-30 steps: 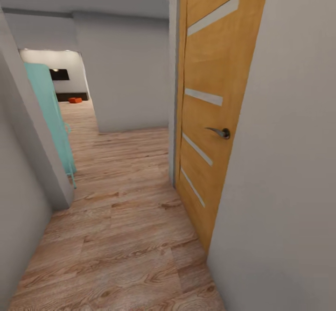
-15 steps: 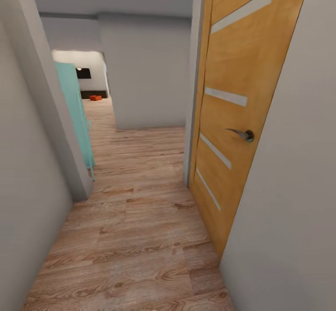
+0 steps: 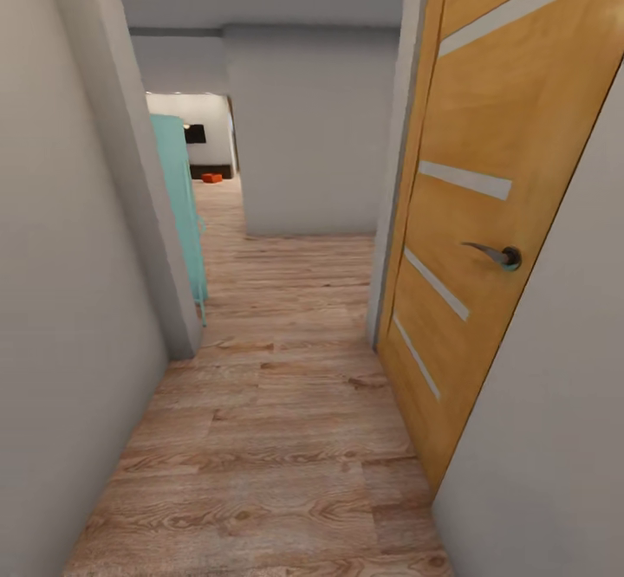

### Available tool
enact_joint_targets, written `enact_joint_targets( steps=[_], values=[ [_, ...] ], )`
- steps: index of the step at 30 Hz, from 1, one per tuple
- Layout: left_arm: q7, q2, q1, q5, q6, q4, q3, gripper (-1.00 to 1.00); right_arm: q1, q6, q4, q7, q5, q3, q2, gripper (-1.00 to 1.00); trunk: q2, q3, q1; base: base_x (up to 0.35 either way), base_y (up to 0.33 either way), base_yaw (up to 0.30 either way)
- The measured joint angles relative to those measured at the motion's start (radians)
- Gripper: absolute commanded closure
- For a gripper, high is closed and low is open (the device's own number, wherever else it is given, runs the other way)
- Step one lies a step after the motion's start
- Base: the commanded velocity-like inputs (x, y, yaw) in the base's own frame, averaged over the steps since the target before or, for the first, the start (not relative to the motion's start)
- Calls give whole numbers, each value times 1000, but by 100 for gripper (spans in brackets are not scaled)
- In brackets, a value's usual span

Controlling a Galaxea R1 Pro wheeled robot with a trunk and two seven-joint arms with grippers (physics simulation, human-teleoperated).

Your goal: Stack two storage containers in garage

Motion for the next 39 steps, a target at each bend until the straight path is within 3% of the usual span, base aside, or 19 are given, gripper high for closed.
enact_joint_targets(
  steps=[7, 24, 39],
  values=[
    [-1, 0, 0, -1, 0, 1, -1, -100, 0, 0, 0, 1, 0, 0, 0, -100, 0, -1, 0, 148, 0, 42],
    [-1, 1, 0, 0, 0, 2, -2, -100, 0, 2, 0, 2, 0, 0, 1, -100, 0, -1, -1, 329, 0, 4],
    [-1, 2, 0, 0, 0, 2, -1, -100, 0, 0, 0, 2, 0, 0, 0, -100, 0, -6, -1, 337, 0, 218]
  ],
)
